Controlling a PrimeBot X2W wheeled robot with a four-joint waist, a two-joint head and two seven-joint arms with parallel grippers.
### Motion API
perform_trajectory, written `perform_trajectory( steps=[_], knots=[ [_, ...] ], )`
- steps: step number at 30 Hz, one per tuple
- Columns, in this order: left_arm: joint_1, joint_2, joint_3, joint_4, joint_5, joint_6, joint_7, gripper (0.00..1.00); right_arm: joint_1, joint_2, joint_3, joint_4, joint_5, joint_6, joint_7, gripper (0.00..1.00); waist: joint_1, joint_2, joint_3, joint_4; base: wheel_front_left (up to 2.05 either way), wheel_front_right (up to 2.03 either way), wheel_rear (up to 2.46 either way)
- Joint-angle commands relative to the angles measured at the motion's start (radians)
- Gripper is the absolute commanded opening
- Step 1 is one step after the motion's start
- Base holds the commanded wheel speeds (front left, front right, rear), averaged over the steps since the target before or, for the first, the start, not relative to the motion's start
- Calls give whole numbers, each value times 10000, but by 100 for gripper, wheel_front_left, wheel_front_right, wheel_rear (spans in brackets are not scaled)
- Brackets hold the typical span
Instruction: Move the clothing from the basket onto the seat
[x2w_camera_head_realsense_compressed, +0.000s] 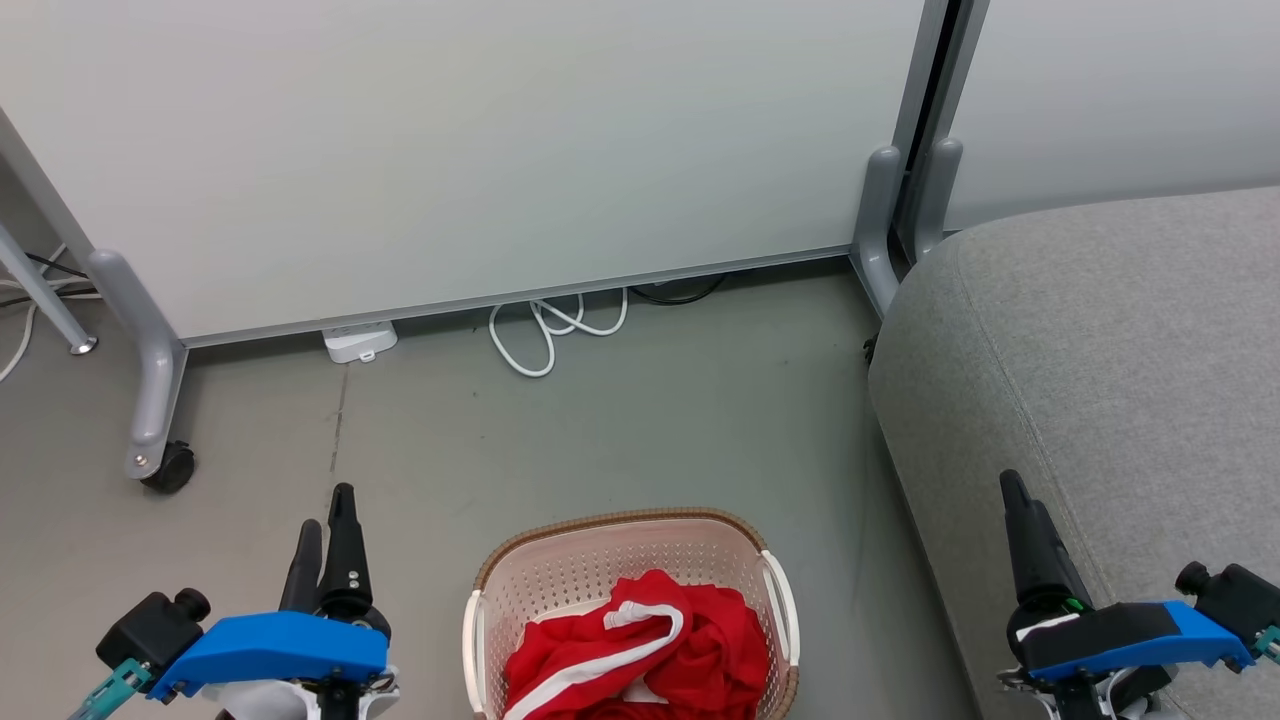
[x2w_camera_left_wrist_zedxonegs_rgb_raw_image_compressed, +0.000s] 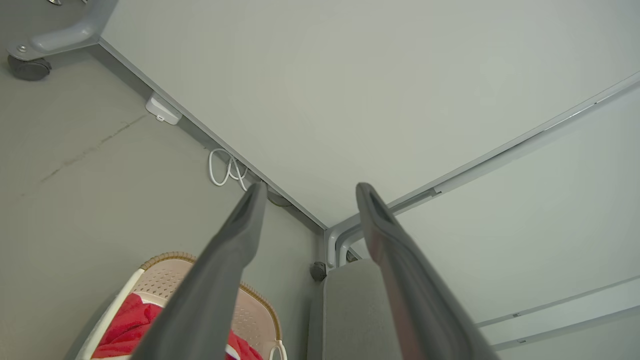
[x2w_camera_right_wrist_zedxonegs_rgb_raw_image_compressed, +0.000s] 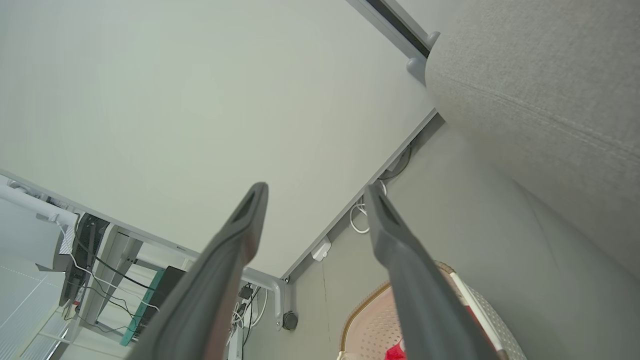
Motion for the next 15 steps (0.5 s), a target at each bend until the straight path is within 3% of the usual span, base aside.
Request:
perform_trajectory(
  steps=[1,15],
  knots=[
    [-230,81,-61,-124,491,45,-128,100,-261,-84,51,-146,-457,13,-133,100,0,-1,0,6,0,0,0],
    [-225,102,-312,35,2850,-18,-562,100,-281,-101,203,-93,-2509,16,-568,100,0,-1,-28,40,0,0,0]
  ],
)
